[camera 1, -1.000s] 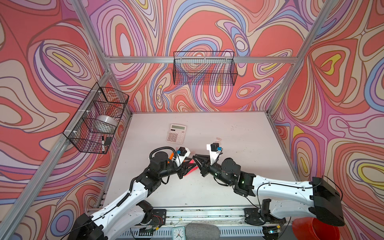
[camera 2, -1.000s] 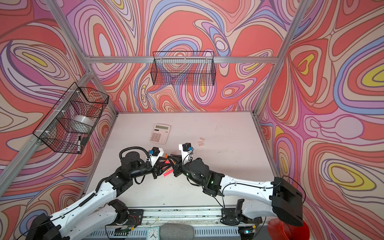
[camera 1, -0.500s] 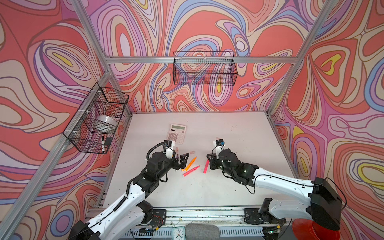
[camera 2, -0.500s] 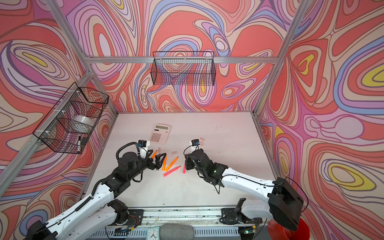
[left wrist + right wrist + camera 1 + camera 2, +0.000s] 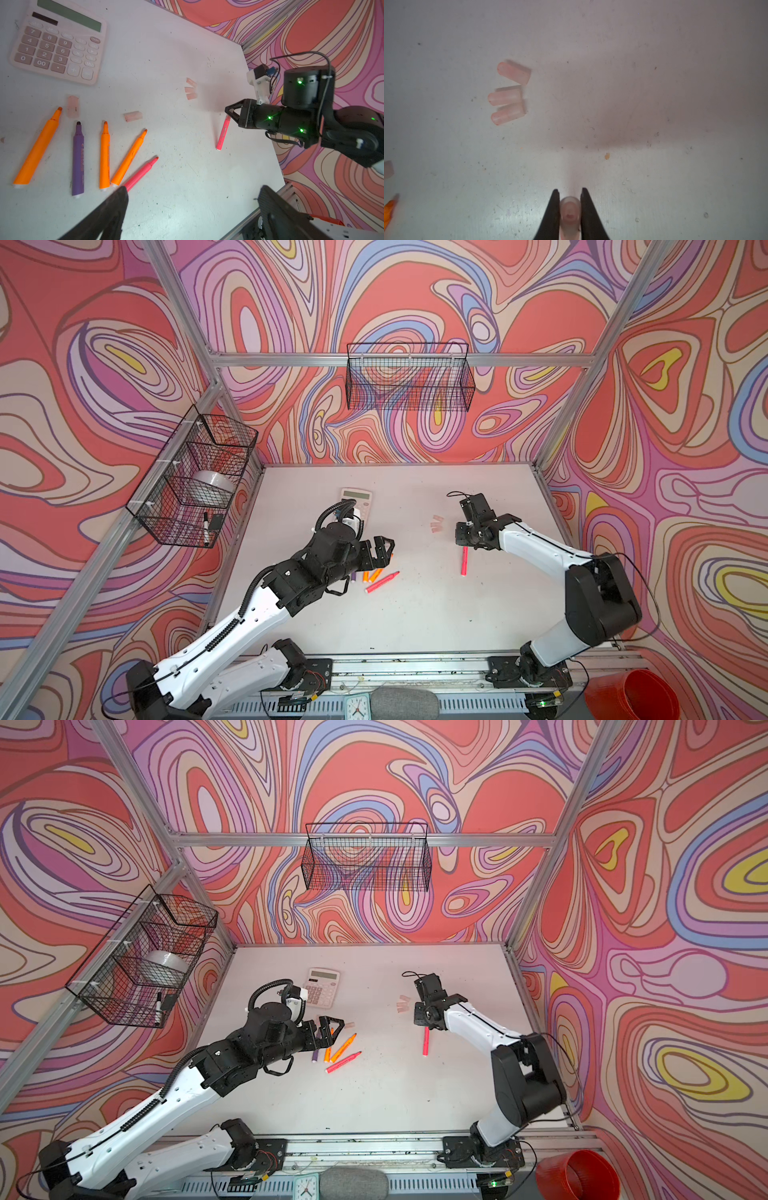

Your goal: Insert the pens into the pen caps

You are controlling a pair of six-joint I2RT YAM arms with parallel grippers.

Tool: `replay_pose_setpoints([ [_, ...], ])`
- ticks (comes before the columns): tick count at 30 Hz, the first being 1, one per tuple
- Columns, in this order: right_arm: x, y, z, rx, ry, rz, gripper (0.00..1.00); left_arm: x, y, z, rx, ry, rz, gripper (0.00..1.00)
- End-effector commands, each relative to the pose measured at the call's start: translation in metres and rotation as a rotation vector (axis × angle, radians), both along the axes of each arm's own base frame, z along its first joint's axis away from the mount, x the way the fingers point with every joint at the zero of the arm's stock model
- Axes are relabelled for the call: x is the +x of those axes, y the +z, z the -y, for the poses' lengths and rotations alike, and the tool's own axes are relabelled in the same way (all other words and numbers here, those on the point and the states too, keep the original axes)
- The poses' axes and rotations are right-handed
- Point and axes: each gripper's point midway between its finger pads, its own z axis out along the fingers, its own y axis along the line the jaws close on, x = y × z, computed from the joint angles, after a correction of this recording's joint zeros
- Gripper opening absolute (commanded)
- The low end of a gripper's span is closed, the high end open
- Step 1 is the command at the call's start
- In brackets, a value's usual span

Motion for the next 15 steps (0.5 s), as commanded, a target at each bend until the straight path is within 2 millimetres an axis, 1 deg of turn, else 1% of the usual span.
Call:
replay_pose_setpoints([
  [1,-0.004,-0.033,0.011,-0.02,0.015,-0.136,0.0,-0.012,0.009,-0.009,-0.017,0.016,-0.028,1.0],
  [3,-0.003,-0.049,0.022,-0.047,-0.002,-0.181,0.0,-0.011,0.014,-0.018,-0.013,0.044,0.011,1.0],
  [4,-0.003,-0.053,0.026,-0.059,-0.008,-0.194,0.0,-0.011,0.014,-0.022,-0.011,0.061,0.021,1.0],
  [5,-0.003,-0.056,0.031,-0.069,-0.015,-0.203,0.0,-0.011,0.015,-0.023,-0.022,0.063,0.025,1.0],
  [8,-0.005,-0.06,0.04,-0.078,-0.029,-0.213,0.0,-0.013,0.017,-0.016,-0.053,0.038,0.018,1.0],
  [10,-0.008,-0.064,0.043,-0.08,-0.037,-0.222,0.0,-0.01,0.016,-0.016,-0.038,0.051,0.008,1.0],
  [11,-0.01,-0.068,0.043,-0.079,-0.038,-0.23,0.02,-0.009,0.016,-0.017,-0.034,0.06,0.002,1.0],
  [12,-0.01,-0.069,0.043,-0.077,-0.039,-0.231,0.07,-0.008,0.016,-0.015,-0.033,0.061,-0.003,1.0],
  [14,-0.013,-0.073,0.044,-0.079,-0.041,-0.235,0.23,-0.007,0.017,-0.009,-0.048,0.046,-0.014,1.0],
  [15,-0.013,-0.074,0.044,-0.079,-0.043,-0.232,0.28,-0.006,0.018,-0.006,-0.054,0.037,-0.016,1.0],
])
